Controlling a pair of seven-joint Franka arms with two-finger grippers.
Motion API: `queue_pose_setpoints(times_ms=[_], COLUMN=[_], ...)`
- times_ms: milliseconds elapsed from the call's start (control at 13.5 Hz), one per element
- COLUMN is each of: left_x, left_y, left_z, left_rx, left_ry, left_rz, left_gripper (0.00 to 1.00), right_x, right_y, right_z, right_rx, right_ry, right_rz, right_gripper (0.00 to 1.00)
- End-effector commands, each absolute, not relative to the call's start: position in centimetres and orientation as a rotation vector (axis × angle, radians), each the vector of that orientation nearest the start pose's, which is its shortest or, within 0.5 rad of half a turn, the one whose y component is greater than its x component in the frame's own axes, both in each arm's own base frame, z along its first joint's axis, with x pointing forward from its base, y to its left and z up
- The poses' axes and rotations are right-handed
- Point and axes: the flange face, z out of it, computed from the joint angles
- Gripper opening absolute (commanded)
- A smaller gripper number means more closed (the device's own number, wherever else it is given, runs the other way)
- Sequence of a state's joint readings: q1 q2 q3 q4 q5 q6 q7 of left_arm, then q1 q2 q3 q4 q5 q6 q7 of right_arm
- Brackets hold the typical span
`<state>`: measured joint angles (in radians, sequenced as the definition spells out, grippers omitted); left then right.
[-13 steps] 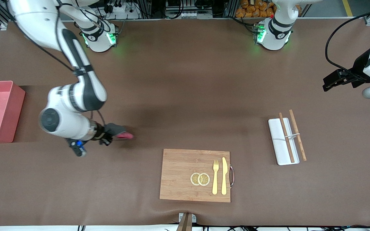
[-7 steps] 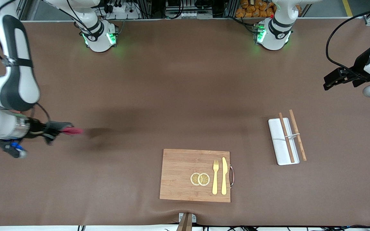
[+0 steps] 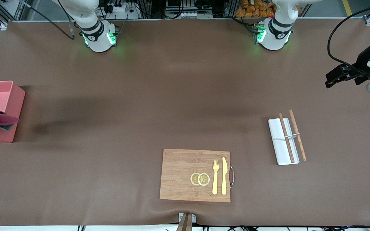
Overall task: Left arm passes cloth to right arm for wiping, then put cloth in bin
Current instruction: 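Move the cloth over the pink bin and drop it with the right gripper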
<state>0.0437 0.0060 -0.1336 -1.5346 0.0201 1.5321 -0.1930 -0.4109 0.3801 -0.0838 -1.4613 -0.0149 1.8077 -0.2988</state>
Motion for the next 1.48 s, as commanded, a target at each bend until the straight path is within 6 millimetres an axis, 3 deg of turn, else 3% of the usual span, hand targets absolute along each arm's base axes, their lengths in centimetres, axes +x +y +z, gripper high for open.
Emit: queue_pose_setpoints(times_ms=[0, 148, 520, 594, 742, 1114, 1336, 1410], left_x=[54.2, 54.1, 54.3, 54.3, 54.3, 54.3, 54.3, 54.3], left_y=[-4.6, -4.6, -4.6, -4.7, -4.6, -4.9, -4.8, -4.8], left_z=[63.8, 63.7, 63.4, 63.4, 63.3, 63.1, 63.2, 63.1], left_rx=[-3.124, -3.123, -3.124, -3.124, -3.123, -3.123, -3.123, -3.123], left_ry=[-0.137, -0.135, -0.135, -0.132, -0.135, -0.13, -0.132, -0.132], left_rz=[0.012, 0.014, 0.021, 0.021, 0.021, 0.028, 0.024, 0.026], left_gripper=[1.0, 1.0, 1.0, 1.0, 1.0, 1.0, 1.0, 1.0], right_x=[56.5, 55.4, 54.3, 54.5, 54.5, 53.9, 54.8, 55.1], right_y=[-38.0, -41.5, -46.4, -46.8, -46.8, -47.4, -46.3, -45.6], right_z=[45.0, 42.7, 33.6, 31.9, 31.1, 31.0, 32.9, 34.7], right_rx=[-3.171, -3.177, -3.168, -3.17, -3.169, -3.165, -3.175, -3.175], right_ry=[0.088, 0.051, -0.109, -0.102, -0.112, -0.091, -0.107, -0.113], right_rz=[0.117, 0.084, 0.08, 0.08, 0.095, 0.096, 0.07, 0.063], right_gripper=[0.0, 0.0, 0.0, 0.09, 1.0, 1.0, 1.0, 1.0])
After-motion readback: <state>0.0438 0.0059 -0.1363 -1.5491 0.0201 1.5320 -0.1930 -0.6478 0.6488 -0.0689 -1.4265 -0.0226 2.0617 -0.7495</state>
